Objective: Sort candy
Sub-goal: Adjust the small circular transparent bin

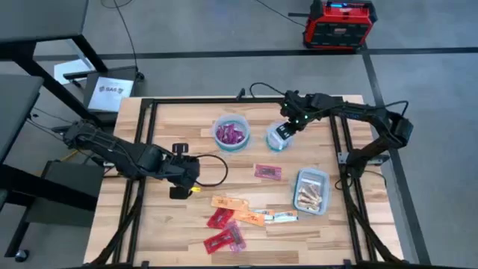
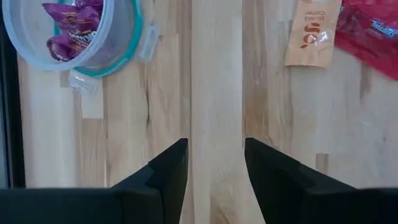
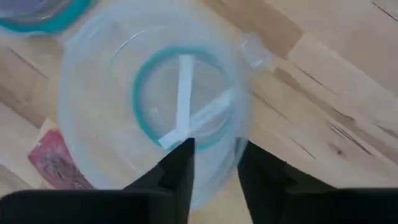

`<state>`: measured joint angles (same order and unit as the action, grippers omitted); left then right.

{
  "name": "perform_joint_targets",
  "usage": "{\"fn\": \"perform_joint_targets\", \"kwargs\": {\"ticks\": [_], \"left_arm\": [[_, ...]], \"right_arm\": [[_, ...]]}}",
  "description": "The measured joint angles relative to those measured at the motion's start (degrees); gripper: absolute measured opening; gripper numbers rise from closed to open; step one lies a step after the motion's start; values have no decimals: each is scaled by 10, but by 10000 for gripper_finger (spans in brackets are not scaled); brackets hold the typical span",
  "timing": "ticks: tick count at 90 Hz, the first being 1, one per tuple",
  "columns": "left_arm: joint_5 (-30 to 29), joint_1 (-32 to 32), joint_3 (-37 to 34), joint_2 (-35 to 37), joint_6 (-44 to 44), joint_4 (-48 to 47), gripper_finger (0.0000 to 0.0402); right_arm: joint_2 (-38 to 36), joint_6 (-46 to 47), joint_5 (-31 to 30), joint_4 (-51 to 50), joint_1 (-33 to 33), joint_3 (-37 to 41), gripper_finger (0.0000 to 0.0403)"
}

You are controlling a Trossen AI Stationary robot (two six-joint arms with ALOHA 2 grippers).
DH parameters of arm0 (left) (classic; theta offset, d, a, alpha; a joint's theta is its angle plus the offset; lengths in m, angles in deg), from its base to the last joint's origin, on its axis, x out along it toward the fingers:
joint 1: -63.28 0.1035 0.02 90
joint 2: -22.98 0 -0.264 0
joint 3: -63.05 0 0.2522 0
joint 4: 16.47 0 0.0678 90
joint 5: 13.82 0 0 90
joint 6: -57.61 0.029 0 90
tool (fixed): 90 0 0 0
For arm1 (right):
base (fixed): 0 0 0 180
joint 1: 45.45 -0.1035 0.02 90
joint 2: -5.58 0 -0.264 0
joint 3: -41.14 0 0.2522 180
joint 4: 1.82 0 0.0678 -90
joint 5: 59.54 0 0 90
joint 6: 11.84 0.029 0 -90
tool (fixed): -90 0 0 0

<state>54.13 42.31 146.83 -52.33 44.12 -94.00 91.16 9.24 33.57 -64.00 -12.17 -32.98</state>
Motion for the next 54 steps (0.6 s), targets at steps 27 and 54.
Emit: {"fn": "perform_joint_targets", "kwargs": {"ticks": [27,54], "left_arm": [[2,0,0,0,0,2,143],[2,0,0,0,6,4,143]], "right_arm": [[-15,-66,0,-68,-7,-25,179],[-126,-39,-3,-140,-157,-47,181]]}}
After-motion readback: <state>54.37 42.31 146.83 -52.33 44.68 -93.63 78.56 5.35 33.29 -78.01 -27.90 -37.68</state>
